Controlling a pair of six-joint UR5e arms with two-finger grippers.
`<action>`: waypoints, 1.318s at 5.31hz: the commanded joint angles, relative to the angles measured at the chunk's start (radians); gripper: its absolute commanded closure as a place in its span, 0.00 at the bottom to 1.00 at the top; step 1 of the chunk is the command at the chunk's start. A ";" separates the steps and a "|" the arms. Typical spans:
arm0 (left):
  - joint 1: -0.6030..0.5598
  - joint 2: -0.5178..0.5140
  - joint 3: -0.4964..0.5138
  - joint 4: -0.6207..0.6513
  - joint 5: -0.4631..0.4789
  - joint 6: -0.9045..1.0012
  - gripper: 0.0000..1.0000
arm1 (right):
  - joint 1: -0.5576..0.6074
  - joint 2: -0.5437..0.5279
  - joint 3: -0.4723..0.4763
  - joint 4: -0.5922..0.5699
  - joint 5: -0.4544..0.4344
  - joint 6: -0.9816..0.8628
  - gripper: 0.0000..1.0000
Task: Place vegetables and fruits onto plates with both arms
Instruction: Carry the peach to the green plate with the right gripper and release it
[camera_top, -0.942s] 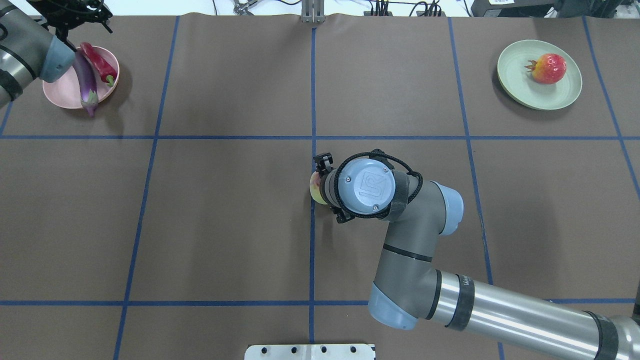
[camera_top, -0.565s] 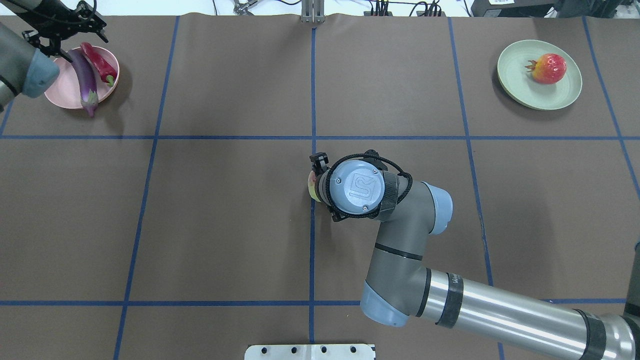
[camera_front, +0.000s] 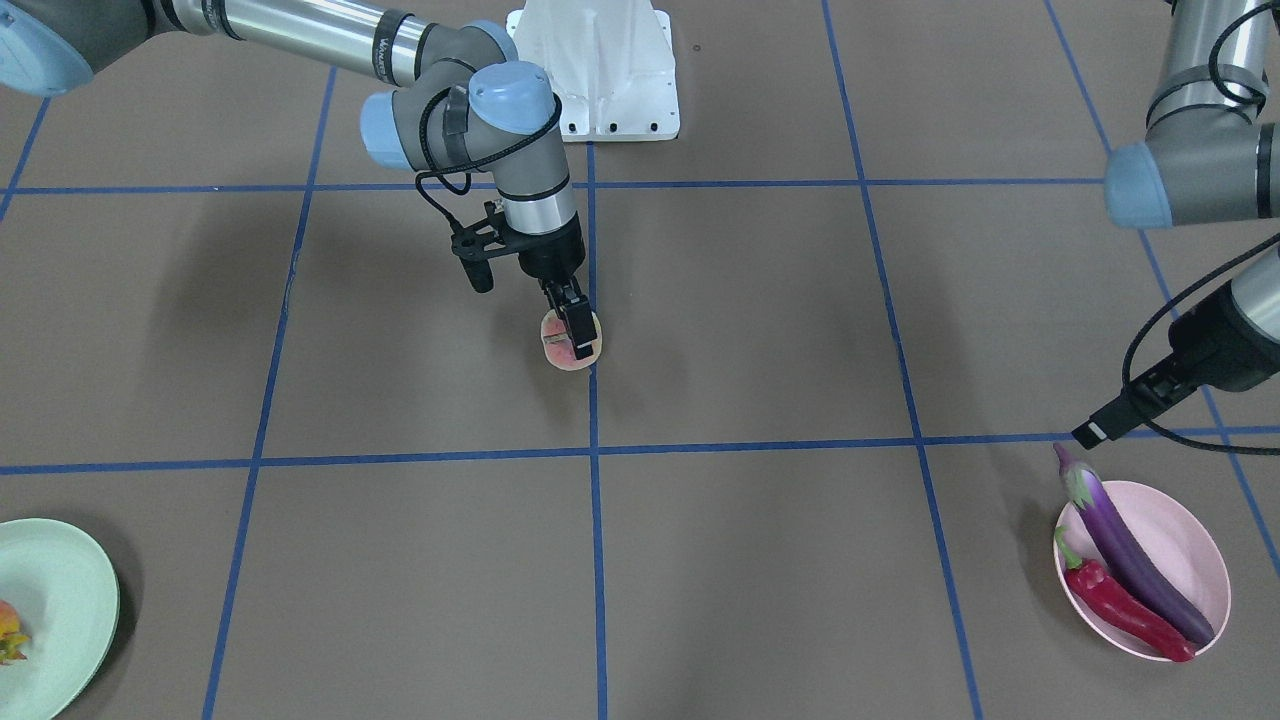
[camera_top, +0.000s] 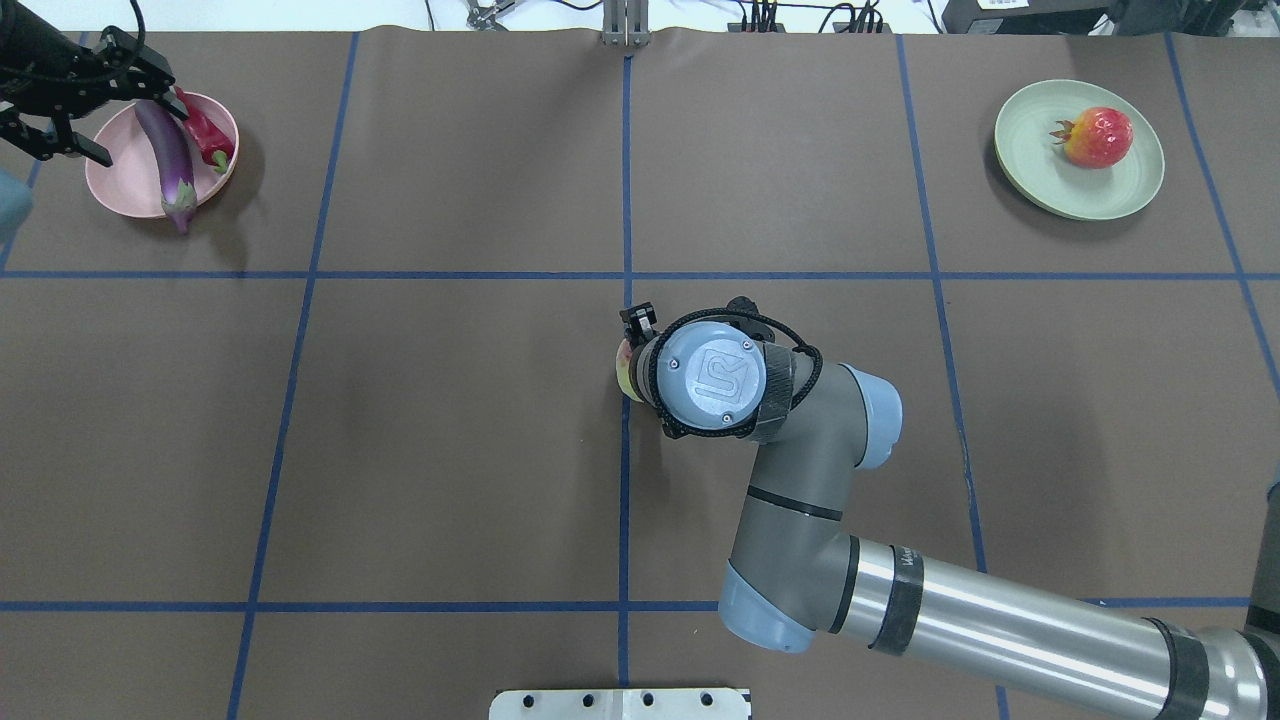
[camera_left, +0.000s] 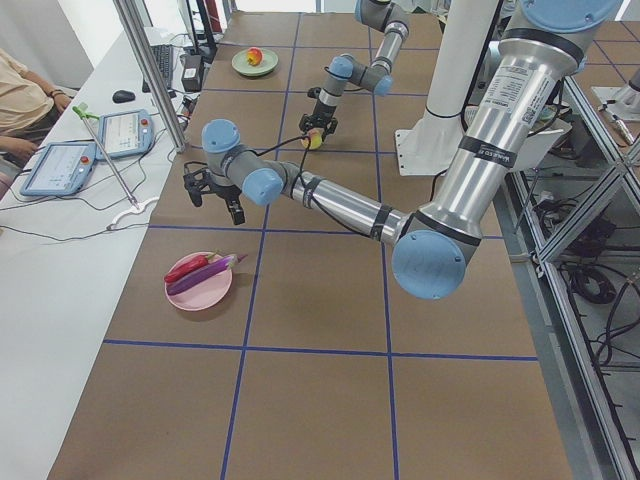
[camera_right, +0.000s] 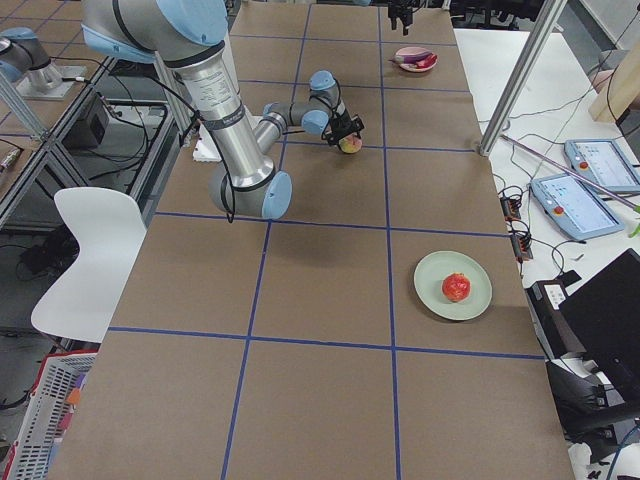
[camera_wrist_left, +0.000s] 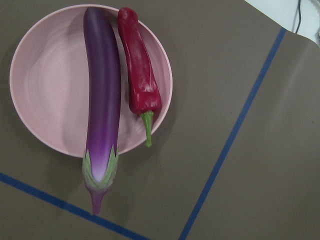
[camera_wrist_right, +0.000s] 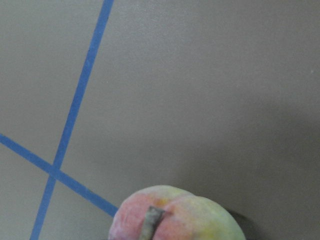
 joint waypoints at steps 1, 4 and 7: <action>0.000 0.021 -0.085 0.066 0.005 0.000 0.00 | 0.003 -0.003 0.016 0.025 0.002 -0.066 1.00; -0.017 0.050 -0.144 0.066 0.007 0.017 0.00 | 0.172 -0.076 0.173 -0.089 0.144 -0.311 1.00; -0.028 0.223 -0.268 0.066 0.007 0.400 0.00 | 0.603 -0.219 0.038 -0.098 0.477 -1.274 1.00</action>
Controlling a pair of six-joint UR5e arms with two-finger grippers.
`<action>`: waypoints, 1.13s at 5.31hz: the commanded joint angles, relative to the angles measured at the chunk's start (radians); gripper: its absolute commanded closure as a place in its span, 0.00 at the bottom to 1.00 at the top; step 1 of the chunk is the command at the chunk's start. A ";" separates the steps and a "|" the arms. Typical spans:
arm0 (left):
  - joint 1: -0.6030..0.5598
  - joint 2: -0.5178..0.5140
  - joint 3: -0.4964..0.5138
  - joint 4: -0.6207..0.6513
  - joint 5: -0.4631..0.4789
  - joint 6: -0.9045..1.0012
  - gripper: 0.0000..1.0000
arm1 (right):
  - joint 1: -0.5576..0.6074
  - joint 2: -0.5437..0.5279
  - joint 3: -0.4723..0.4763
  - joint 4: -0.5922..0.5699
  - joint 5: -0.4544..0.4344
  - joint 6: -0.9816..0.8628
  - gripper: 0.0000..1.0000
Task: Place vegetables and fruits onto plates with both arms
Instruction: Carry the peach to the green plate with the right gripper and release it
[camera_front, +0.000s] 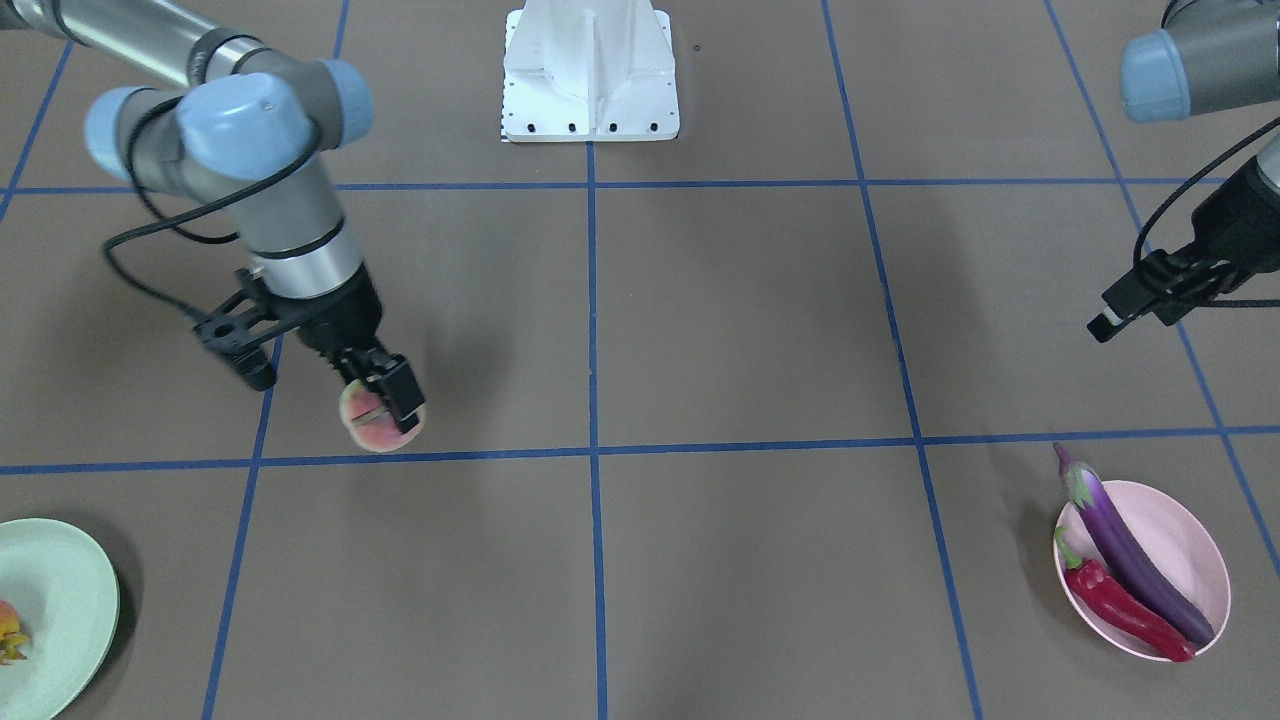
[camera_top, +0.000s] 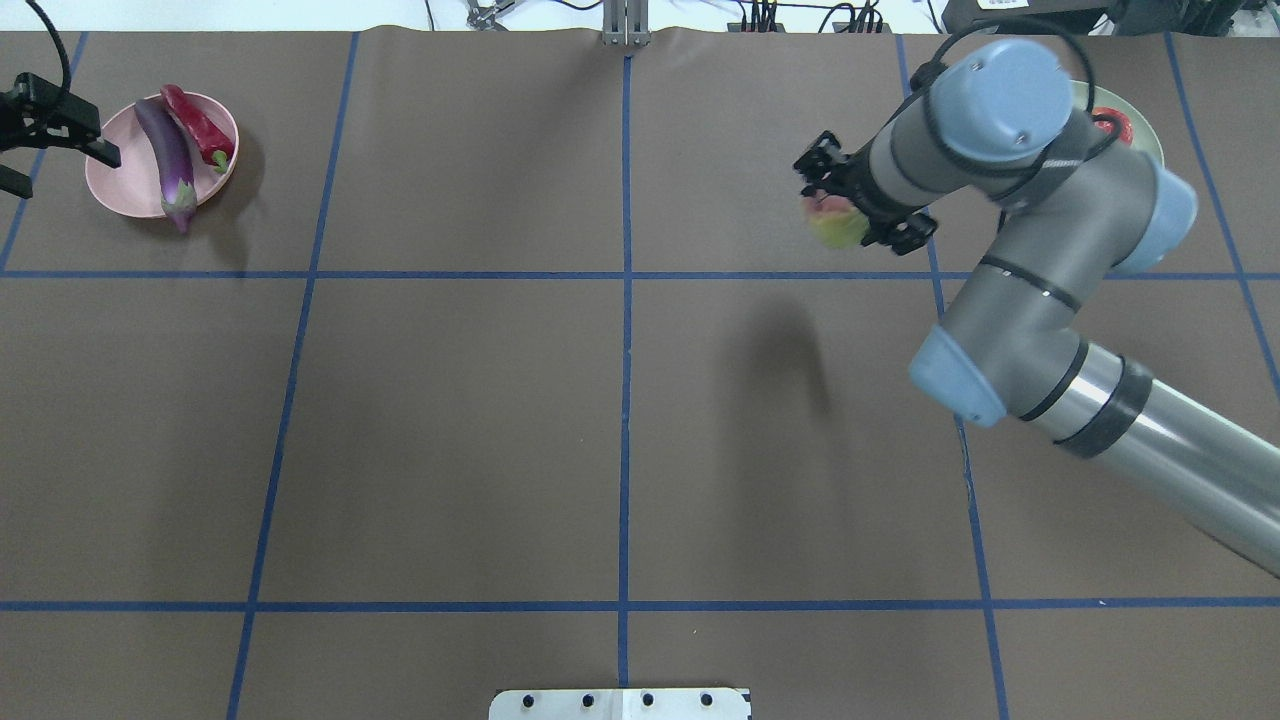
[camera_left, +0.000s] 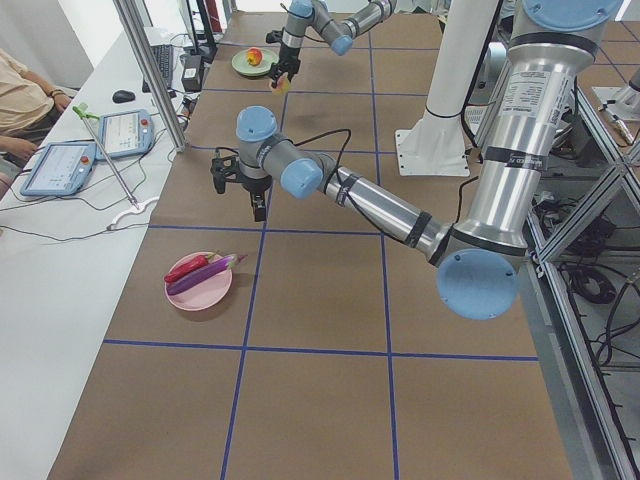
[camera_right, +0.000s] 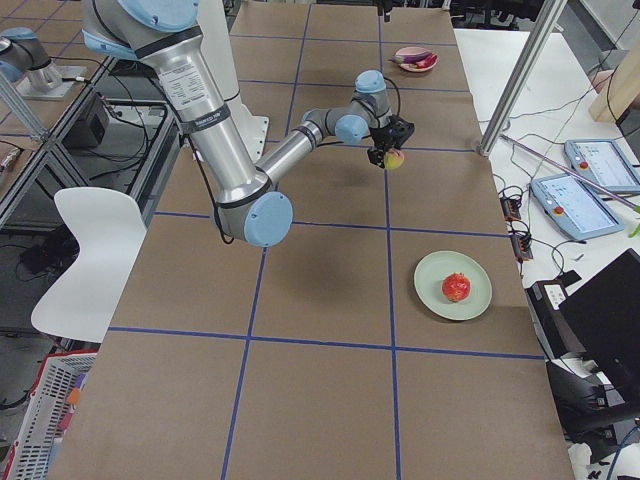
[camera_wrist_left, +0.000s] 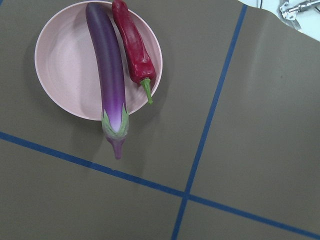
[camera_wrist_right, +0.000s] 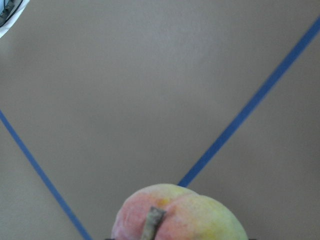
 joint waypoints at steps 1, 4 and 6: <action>-0.007 0.058 -0.037 0.000 0.000 0.173 0.00 | 0.230 -0.031 -0.226 0.008 0.101 -0.629 1.00; -0.007 0.083 -0.125 0.069 0.000 0.174 0.00 | 0.256 0.040 -0.496 0.030 0.091 -0.725 0.76; -0.009 0.086 -0.135 0.071 0.001 0.174 0.00 | 0.260 0.029 -0.485 0.059 0.107 -0.729 0.00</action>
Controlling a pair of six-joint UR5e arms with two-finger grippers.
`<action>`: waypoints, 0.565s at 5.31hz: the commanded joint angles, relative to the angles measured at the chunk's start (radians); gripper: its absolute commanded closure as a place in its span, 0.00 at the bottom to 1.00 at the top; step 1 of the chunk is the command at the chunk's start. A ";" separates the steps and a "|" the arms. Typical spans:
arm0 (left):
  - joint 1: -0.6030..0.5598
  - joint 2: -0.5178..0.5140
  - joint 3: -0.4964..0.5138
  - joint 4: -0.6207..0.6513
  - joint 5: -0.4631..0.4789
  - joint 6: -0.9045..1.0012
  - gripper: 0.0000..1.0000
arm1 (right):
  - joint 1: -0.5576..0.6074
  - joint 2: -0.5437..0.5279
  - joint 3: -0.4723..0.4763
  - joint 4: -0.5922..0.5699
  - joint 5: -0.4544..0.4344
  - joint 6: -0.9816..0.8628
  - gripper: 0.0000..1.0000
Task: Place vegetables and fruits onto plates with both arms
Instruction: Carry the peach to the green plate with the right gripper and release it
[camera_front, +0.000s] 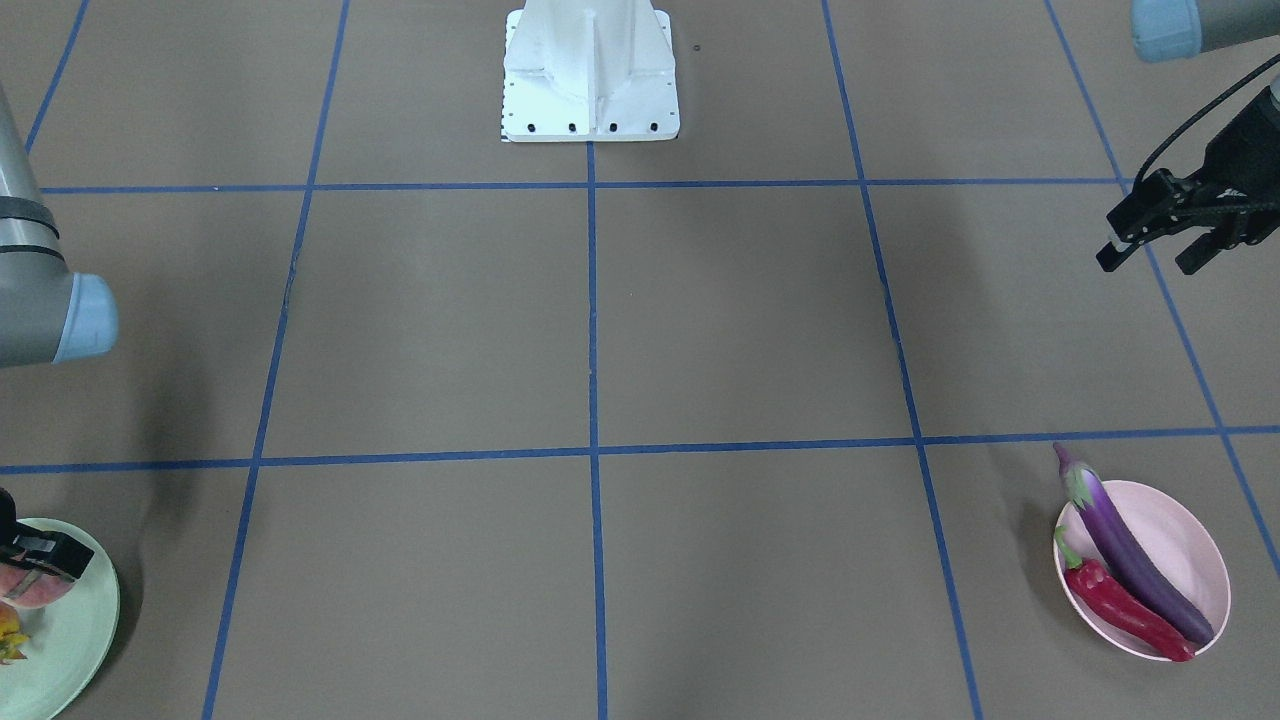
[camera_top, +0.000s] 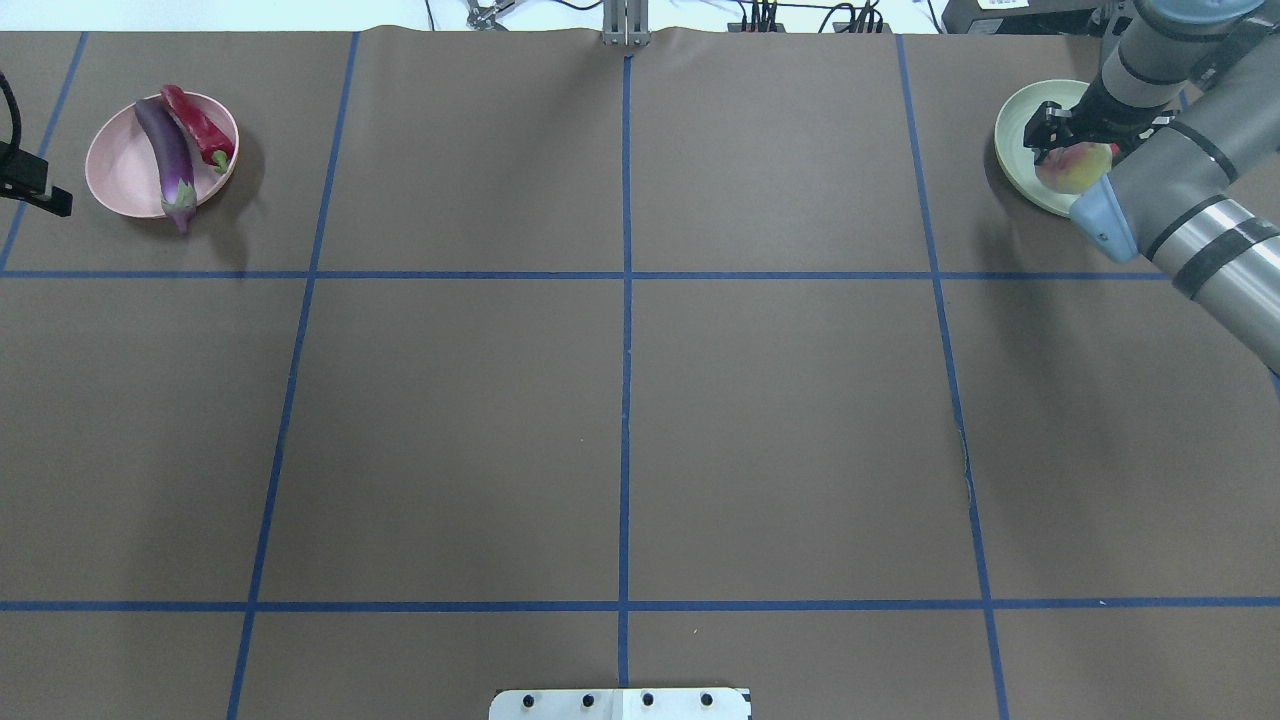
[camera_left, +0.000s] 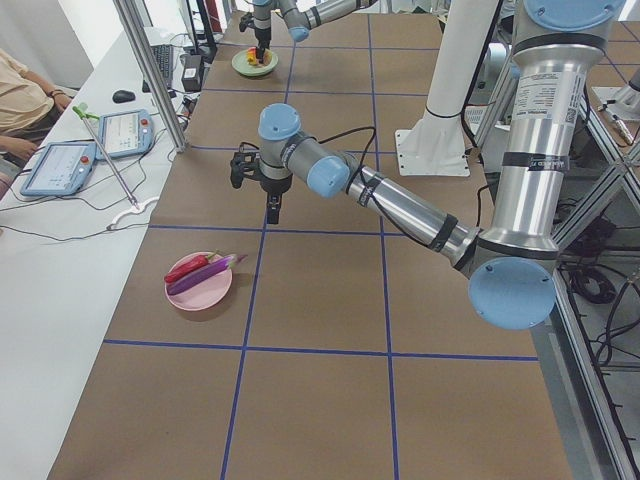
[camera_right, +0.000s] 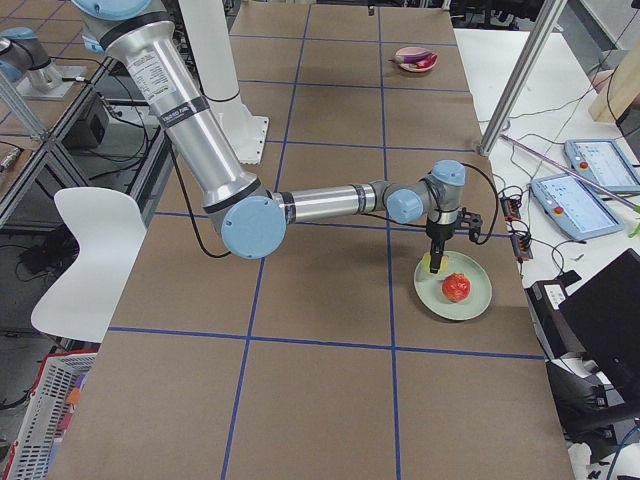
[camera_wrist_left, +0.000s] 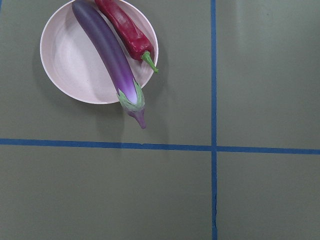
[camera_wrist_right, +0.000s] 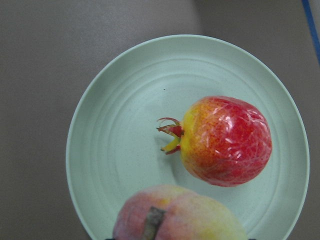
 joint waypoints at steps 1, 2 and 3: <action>0.001 0.012 -0.015 0.001 0.001 0.011 0.00 | 0.048 -0.025 0.054 0.011 0.063 -0.021 0.00; -0.002 0.059 -0.025 0.003 0.001 0.128 0.00 | 0.126 -0.085 0.123 0.006 0.176 -0.097 0.00; -0.025 0.114 -0.019 0.003 0.000 0.244 0.00 | 0.217 -0.213 0.248 0.000 0.294 -0.210 0.00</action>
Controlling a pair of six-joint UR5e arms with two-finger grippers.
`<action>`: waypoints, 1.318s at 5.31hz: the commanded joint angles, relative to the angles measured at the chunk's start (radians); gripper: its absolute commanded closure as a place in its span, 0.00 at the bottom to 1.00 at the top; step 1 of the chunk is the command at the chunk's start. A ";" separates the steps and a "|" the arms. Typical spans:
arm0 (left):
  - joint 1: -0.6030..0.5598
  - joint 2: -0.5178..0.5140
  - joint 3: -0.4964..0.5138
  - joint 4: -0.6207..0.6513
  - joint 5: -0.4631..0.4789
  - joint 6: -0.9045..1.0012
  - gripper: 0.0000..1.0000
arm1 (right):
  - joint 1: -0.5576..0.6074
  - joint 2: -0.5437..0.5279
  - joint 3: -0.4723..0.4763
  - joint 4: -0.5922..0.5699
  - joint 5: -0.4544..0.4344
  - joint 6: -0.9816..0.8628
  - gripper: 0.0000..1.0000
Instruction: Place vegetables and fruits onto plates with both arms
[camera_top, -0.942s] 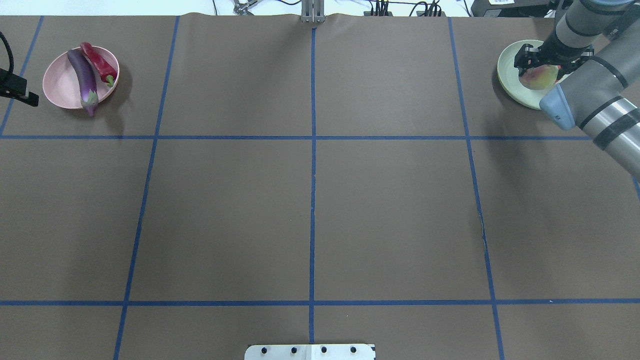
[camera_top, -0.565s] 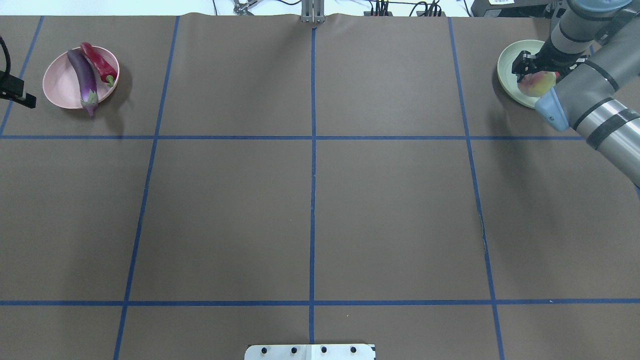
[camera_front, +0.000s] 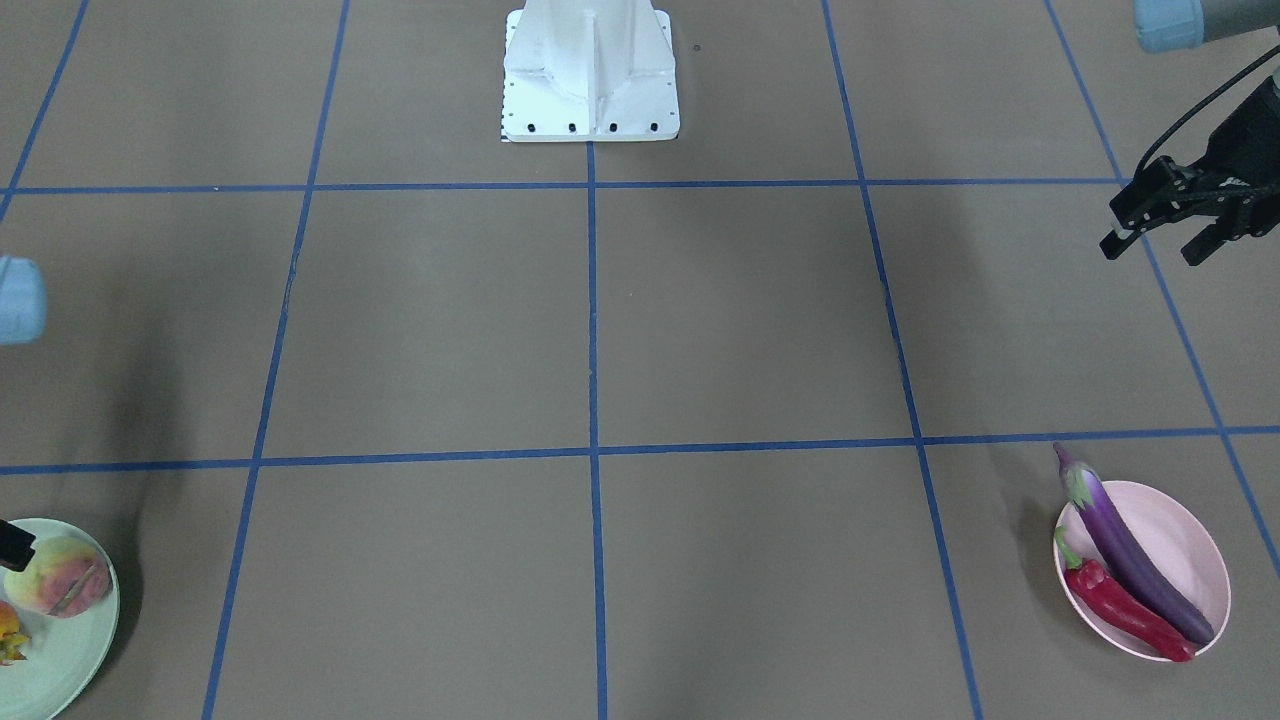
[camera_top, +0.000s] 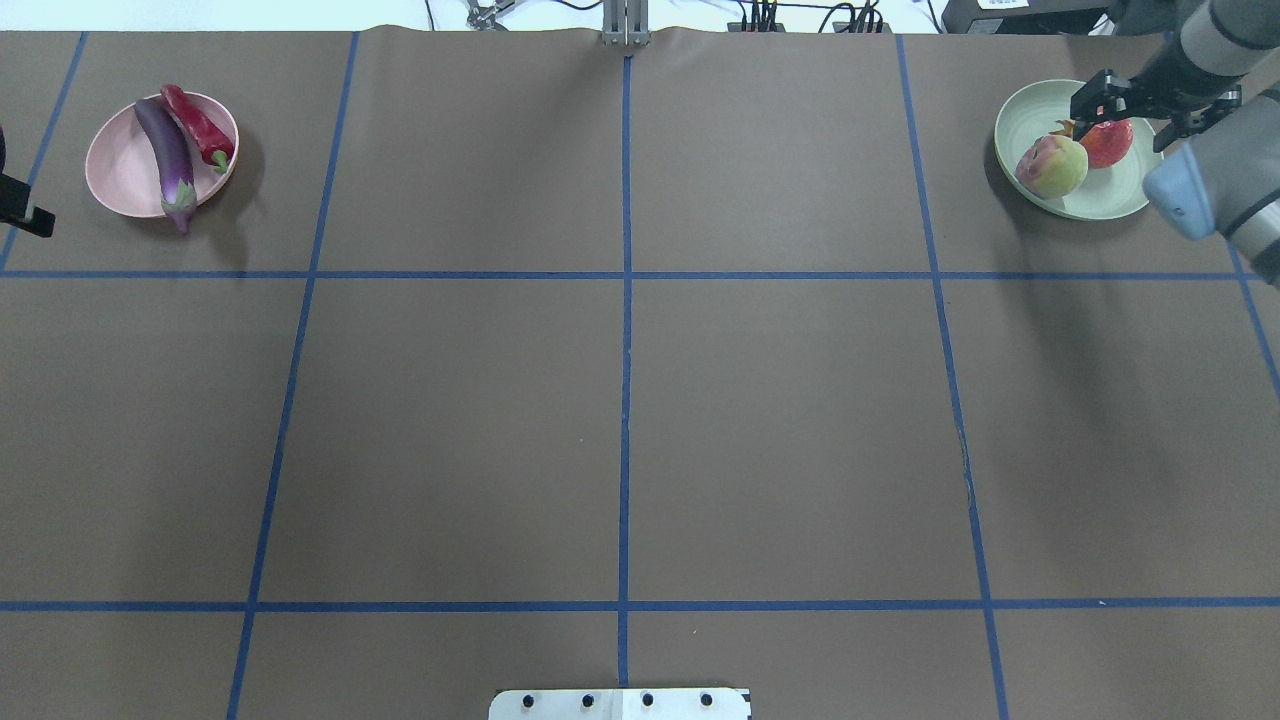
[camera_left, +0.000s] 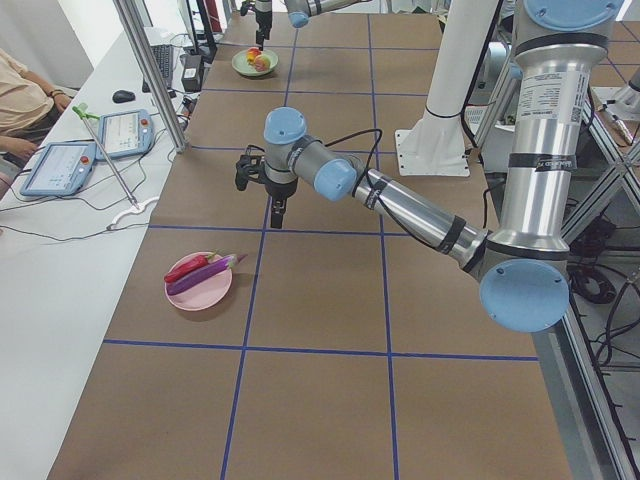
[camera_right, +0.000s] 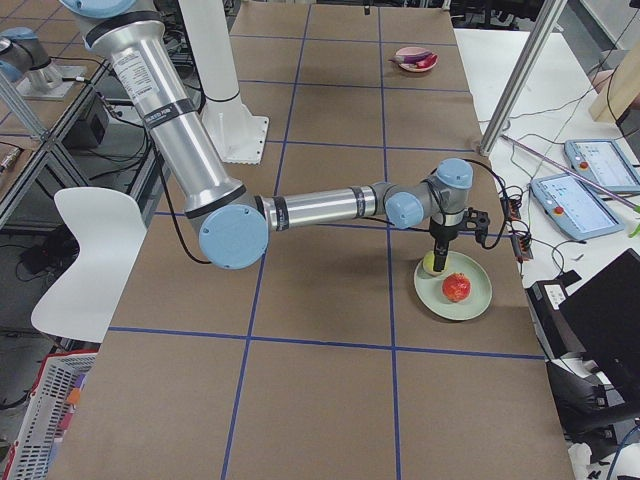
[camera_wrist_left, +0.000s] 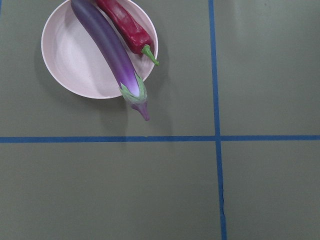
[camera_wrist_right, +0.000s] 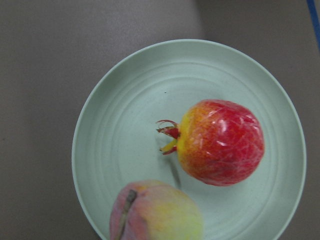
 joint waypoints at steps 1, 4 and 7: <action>-0.029 0.069 0.014 0.000 -0.001 0.167 0.00 | 0.147 -0.225 0.217 -0.006 0.167 -0.198 0.00; -0.072 0.088 0.061 0.002 0.032 0.294 0.00 | 0.189 -0.544 0.527 -0.008 0.200 -0.324 0.00; -0.102 0.089 0.092 0.148 0.059 0.431 0.00 | 0.180 -0.619 0.531 -0.113 0.244 -0.647 0.00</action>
